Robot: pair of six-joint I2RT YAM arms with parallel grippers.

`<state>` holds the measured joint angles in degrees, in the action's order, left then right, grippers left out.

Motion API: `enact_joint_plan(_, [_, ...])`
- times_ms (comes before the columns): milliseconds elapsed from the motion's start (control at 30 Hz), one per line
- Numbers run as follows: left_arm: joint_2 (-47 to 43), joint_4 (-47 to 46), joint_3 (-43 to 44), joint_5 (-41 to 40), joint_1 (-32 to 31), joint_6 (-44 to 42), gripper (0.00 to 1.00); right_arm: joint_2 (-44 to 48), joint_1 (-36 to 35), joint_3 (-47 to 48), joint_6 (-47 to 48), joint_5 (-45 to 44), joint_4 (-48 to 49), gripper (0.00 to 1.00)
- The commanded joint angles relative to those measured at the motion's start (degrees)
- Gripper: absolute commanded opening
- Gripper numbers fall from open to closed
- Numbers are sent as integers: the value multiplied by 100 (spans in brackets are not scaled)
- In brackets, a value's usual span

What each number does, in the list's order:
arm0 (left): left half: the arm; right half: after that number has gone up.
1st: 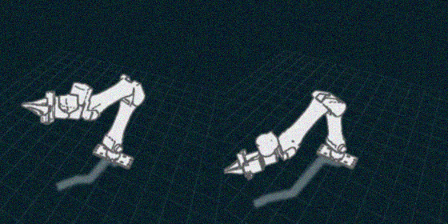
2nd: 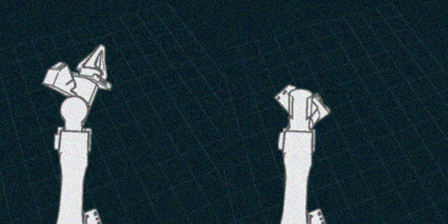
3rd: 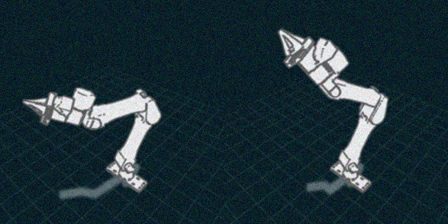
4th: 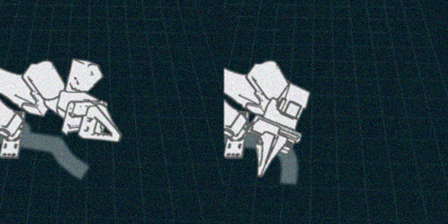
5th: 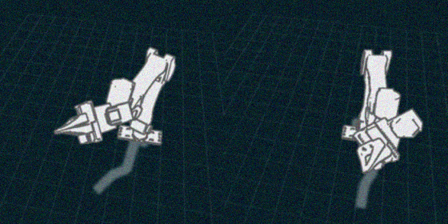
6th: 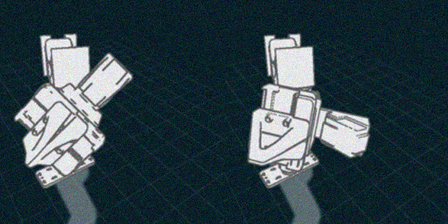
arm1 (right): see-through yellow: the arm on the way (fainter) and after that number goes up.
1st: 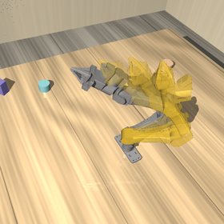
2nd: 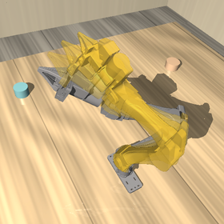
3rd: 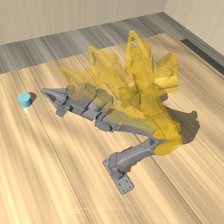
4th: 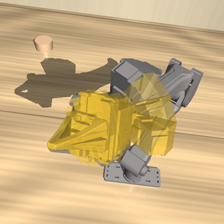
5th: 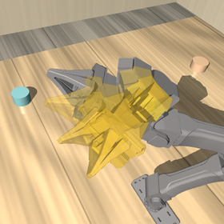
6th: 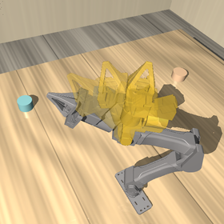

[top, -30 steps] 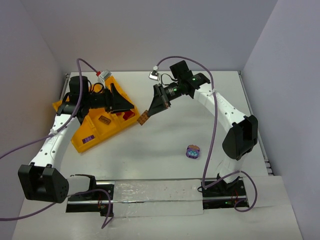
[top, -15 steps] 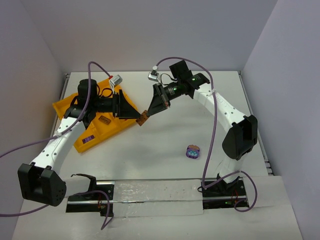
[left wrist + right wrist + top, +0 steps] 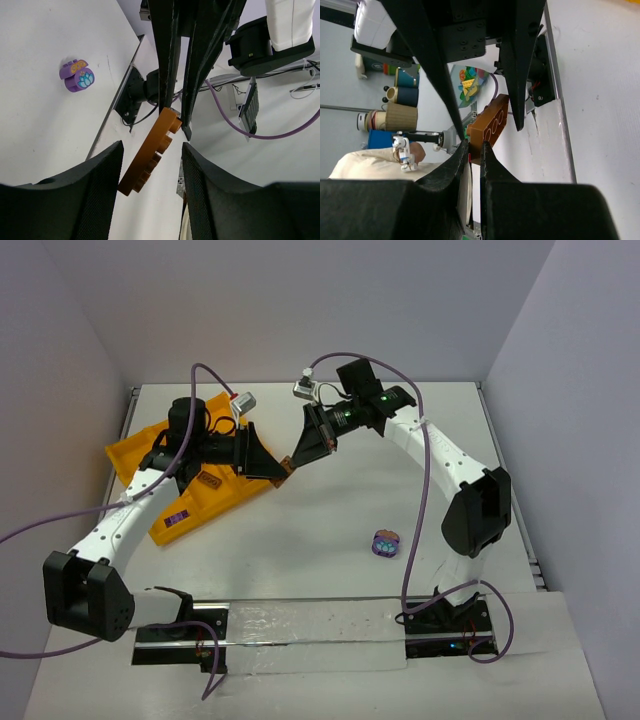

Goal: Sort the legos into containers by color

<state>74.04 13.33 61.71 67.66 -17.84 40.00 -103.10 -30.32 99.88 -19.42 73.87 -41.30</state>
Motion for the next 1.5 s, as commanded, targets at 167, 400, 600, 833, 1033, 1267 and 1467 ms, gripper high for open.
enact_joint_plan(167, [81, -160, 100, 366, -45, -87, 39, -82, 124, 76, -432, 239, 718, 0])
enact_joint_plan(400, [67, -146, 122, 388, -45, -106, 0, -175, 228, 6, -642, 14, 904, 0])
enact_joint_plan(600, [-15, -209, 65, 279, -45, -80, 0, -62, 346, -164, -748, -534, 894, 79])
enact_joint_plan(833, [-56, -225, -51, -17, 30, -23, 0, 119, 532, -422, -864, -1109, 840, 92])
enact_joint_plan(1033, [-100, 922, 63, -1204, 403, -437, 0, 507, 819, -578, -831, -2619, 390, 100])
enact_joint_plan(1267, [-566, 1922, 237, -4259, 1044, -168, 0, 1214, 905, -662, -353, -4770, -448, 100])
enact_joint_plan(1467, [-680, 2666, 272, -6679, 1080, -114, 0, 1925, 861, -1301, -581, -5788, -396, 100])
